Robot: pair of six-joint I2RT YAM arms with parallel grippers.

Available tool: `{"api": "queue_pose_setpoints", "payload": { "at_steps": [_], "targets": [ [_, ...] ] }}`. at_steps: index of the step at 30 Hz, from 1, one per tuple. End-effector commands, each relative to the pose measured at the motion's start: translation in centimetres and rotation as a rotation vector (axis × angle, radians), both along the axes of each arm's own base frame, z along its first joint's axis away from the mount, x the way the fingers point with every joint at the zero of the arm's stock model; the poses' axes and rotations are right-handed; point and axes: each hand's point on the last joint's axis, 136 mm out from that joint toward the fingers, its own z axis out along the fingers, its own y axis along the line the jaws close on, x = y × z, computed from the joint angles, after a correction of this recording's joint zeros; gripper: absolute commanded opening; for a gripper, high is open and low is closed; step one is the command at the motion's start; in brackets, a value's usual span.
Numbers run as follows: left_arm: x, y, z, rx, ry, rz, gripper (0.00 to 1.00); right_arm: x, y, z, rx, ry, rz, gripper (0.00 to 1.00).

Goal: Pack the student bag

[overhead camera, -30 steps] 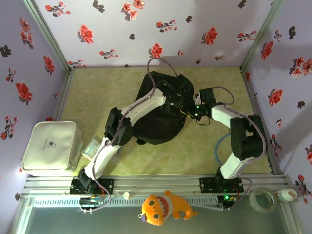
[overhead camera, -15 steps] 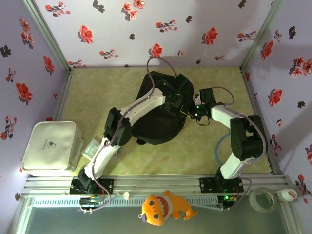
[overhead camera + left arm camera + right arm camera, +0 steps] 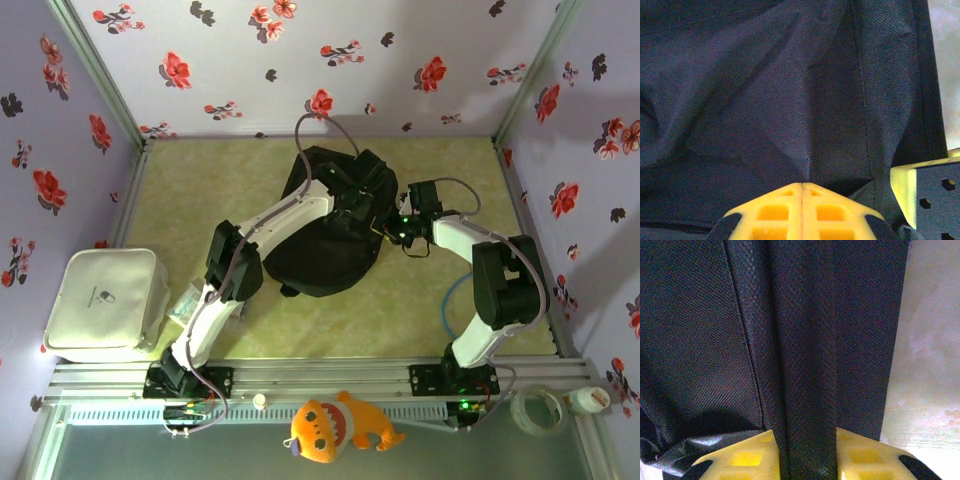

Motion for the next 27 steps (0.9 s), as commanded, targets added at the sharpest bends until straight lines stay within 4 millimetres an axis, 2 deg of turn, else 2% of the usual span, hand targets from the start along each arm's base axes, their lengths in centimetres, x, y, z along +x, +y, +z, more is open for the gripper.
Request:
{"api": "queue_pose_setpoints", "payload": {
  "at_steps": [1, 7, 12, 21, 27],
  "targets": [
    [0.1, 0.7, 1.4, -0.003, -0.029, 0.014, 0.0, -0.2, -0.2, 0.6, -0.03, 0.004, -0.008, 0.26],
    [1.6, 2.4, 2.1, -0.013, -0.065, 0.064, 0.0, -0.5, -1.2, 0.0, -0.095, 0.015, -0.023, 0.21],
    [2.9, 4.8, 2.1, 0.022, -0.082, 0.106, 0.0, -0.7, -1.7, -0.2, -0.126, 0.023, -0.02, 0.08],
    [5.6, 10.8, 1.2, 0.089, -0.093, 0.22, 0.0, -1.1, -3.7, -1.1, -0.231, 0.046, -0.058, 0.06],
    [5.7, 11.3, 2.4, 0.071, -0.109, 0.209, 0.0, -1.1, -3.7, -1.0, -0.237, 0.042, -0.052, 0.06]
  ]
}}
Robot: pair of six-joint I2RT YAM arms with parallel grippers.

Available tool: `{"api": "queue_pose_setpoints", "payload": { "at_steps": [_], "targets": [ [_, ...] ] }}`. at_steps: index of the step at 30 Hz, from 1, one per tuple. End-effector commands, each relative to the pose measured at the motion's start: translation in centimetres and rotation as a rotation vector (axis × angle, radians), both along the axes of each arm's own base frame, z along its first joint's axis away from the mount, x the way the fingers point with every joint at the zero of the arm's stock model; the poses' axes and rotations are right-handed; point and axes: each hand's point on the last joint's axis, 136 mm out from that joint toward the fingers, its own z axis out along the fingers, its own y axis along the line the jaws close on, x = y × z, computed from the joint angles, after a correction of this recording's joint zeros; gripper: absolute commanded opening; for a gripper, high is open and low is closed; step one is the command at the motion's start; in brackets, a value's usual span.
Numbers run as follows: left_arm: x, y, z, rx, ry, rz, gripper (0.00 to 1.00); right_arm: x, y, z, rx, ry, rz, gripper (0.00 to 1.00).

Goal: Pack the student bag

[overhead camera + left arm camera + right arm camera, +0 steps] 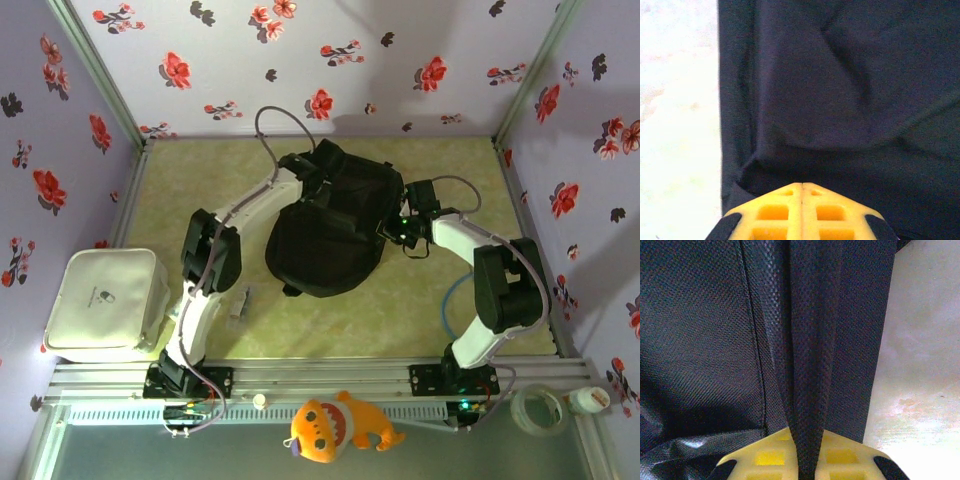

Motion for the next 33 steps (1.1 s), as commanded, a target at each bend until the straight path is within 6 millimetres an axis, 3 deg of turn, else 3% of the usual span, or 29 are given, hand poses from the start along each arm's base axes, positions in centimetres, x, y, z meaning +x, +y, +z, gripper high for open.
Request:
{"api": "queue_pose_setpoints", "payload": {
  "at_steps": [1, 12, 17, 20, 24, 25, 29, 33],
  "targets": [
    [0.9, 0.9, 3.9, -0.01, -0.1, 0.006, 0.0, -0.6, -2.0, -0.5, -0.098, 0.032, -0.03, 0.06],
    [2.7, 7.3, 2.1, 0.027, -0.078, 0.165, 0.0, 0.0, -4.4, -0.7, -0.2, 0.032, -0.056, 0.05],
    [1.3, 7.6, 2.5, -0.029, -0.064, 0.185, 0.0, 2.2, -4.4, 0.6, -0.227, -0.018, -0.027, 0.05],
    [0.6, 7.8, 2.6, -0.063, -0.063, 0.202, 0.0, 4.5, -4.0, 1.5, -0.23, -0.071, -0.014, 0.06],
    [-0.2, 8.0, 2.8, -0.093, -0.052, 0.216, 0.0, 6.9, -3.9, 2.1, -0.259, -0.105, -0.003, 0.15],
    [-0.4, 8.0, 3.0, -0.103, -0.048, 0.217, 0.06, 7.2, -3.9, 2.6, -0.263, -0.111, -0.005, 0.22],
    [-2.4, 8.3, 4.0, -0.149, -0.028, 0.201, 0.45, 6.8, -3.9, 5.3, -0.255, -0.161, -0.011, 0.47],
    [-5.3, 10.5, 4.1, -0.174, -0.013, 0.234, 0.62, 4.7, -4.5, 7.1, -0.256, -0.191, -0.031, 0.65]
  ]
}}
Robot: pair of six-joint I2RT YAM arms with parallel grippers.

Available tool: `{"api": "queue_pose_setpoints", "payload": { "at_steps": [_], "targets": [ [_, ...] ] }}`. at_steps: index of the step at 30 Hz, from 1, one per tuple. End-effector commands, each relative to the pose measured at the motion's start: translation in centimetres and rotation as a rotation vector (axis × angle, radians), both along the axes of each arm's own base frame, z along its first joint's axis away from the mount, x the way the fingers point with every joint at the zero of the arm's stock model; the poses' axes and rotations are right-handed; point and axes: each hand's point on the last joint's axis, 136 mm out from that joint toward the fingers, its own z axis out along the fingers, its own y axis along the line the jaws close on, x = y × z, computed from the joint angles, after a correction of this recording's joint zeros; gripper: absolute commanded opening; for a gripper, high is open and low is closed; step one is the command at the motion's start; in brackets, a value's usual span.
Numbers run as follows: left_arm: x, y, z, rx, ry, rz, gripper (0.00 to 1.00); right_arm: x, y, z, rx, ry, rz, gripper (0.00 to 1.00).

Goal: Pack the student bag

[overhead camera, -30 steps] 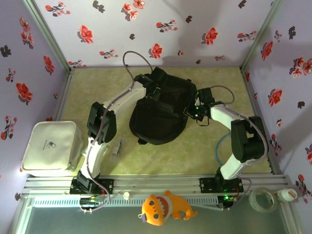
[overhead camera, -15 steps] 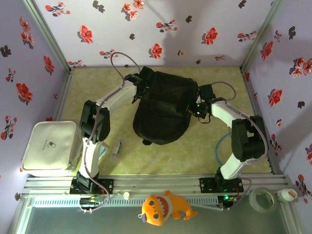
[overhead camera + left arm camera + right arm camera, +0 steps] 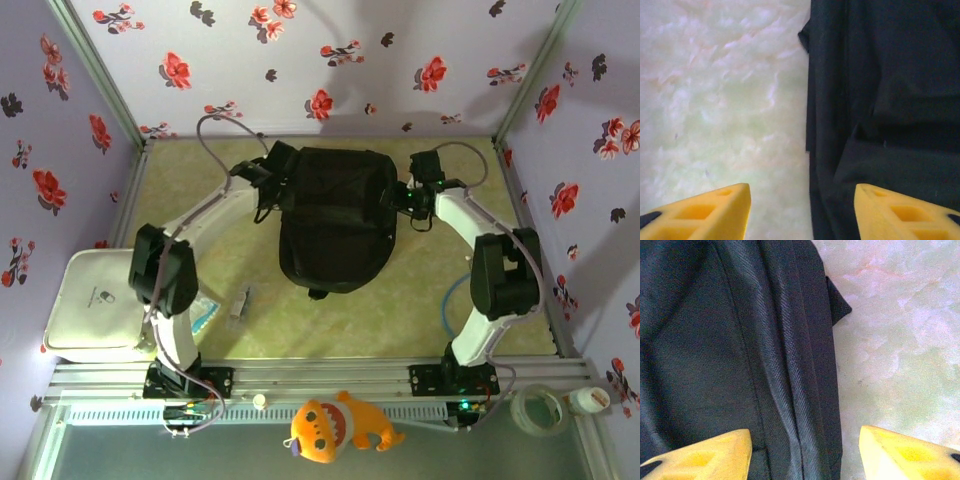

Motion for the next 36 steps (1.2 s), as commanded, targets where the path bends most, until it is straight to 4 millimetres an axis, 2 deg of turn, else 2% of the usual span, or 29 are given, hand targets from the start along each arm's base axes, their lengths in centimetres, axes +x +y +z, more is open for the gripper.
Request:
{"api": "queue_pose_setpoints", "payload": {
  "at_steps": [1, 7, 13, 16, 19, 23, 27, 29, 31, 36],
  "targets": [
    [-2.5, 2.1, 1.1, -0.059, 0.001, 0.051, 0.65, -2.0, -1.1, 2.1, -0.022, -0.037, -0.027, 0.69],
    [-8.5, 5.9, -2.1, -0.105, 0.086, 0.123, 0.82, -5.5, -0.6, 1.9, -0.018, -0.036, -0.011, 0.83],
    [-13.7, 7.5, -7.8, -0.142, 0.246, 0.166, 0.84, -7.3, 1.3, 2.2, 0.006, -0.024, 0.0, 0.85],
    [-16.0, 8.4, -9.9, -0.117, 0.325, 0.178, 0.84, -8.2, 3.2, 2.8, 0.024, -0.018, 0.025, 0.86],
    [-17.8, 9.0, -11.5, -0.103, 0.384, 0.18, 0.84, -9.7, 6.0, 2.4, 0.063, 0.013, 0.074, 0.85],
    [-19.3, 9.0, -12.9, -0.119, 0.44, 0.173, 0.83, -11.6, 10.0, 0.4, 0.114, 0.084, 0.135, 0.85],
    [-19.6, 8.7, -13.3, -0.126, 0.453, 0.143, 0.81, -12.3, 12.3, -2.0, 0.187, 0.151, 0.164, 0.84],
    [-19.8, 8.8, -13.6, -0.116, 0.462, 0.133, 0.78, -12.3, 12.1, -3.1, 0.176, 0.169, 0.155, 0.84],
    [-19.9, 8.8, -13.8, -0.107, 0.472, 0.128, 0.76, -12.1, 10.9, -3.9, 0.132, 0.175, 0.135, 0.84],
    [-20.0, 8.7, -14.6, -0.092, 0.491, 0.124, 0.72, -11.1, 5.2, -5.7, -0.001, 0.197, 0.033, 0.84]
  ]
}}
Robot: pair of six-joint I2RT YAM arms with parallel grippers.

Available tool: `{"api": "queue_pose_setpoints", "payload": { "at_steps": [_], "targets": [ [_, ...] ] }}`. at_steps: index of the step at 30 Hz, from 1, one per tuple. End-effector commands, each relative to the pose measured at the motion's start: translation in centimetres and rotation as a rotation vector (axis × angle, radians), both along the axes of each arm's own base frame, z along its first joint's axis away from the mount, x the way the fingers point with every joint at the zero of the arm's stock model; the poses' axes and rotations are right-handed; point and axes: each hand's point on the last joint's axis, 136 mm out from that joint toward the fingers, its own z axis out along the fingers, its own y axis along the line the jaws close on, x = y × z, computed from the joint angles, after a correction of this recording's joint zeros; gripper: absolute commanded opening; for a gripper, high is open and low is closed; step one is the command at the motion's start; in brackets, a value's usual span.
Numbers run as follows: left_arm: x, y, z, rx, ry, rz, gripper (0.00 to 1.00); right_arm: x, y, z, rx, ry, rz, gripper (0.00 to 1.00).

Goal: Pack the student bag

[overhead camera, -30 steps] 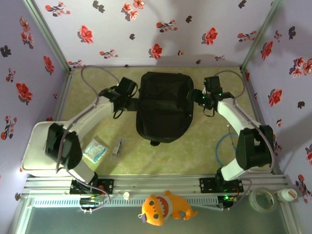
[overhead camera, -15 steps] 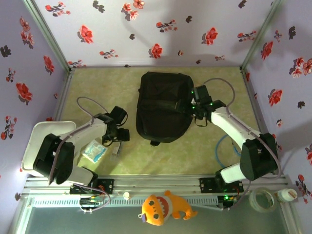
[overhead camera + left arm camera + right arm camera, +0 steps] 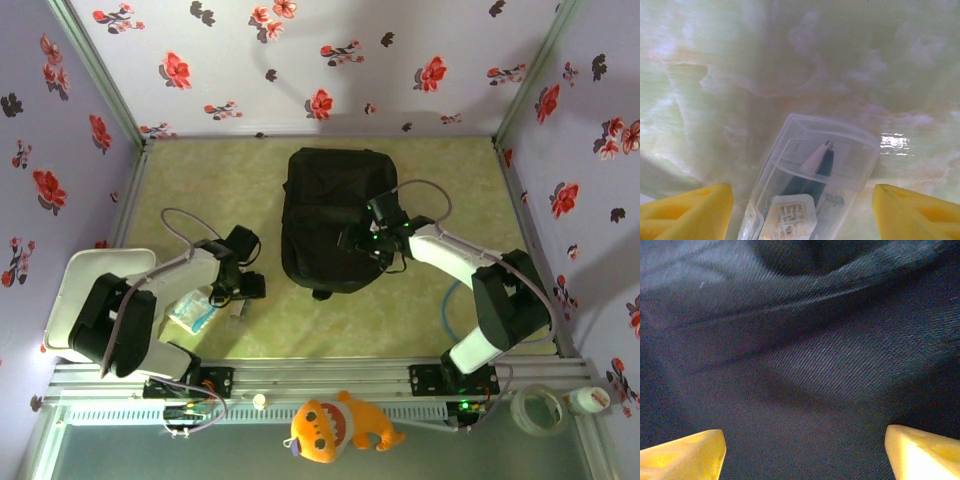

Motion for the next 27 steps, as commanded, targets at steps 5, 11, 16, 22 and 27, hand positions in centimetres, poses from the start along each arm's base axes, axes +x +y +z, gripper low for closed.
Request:
{"api": "queue_pose_setpoints", "payload": {
  "at_steps": [5, 11, 16, 22, 27],
  "targets": [
    [-0.3, -0.4, -1.3, 0.008, 0.034, -0.025, 0.66, 1.5, -7.8, -1.7, -0.162, 0.011, -0.135, 0.84],
    [-0.4, -0.3, -2.0, 0.021, 0.05, -0.025, 0.59, 2.0, -7.4, 0.6, -0.123, -0.053, -0.139, 0.84],
    [-0.5, 0.0, -2.2, 0.033, 0.05, -0.009, 0.47, 1.8, -7.7, 2.0, -0.106, -0.088, -0.16, 0.84],
    [1.3, -1.1, 0.1, -0.023, -0.051, -0.027, 0.38, 1.7, -8.0, 3.8, -0.098, -0.152, -0.16, 0.83],
    [3.0, -2.6, 3.3, -0.119, -0.15, -0.016, 0.36, 1.6, -7.2, 4.9, -0.035, -0.233, -0.13, 0.83]
  ]
}}
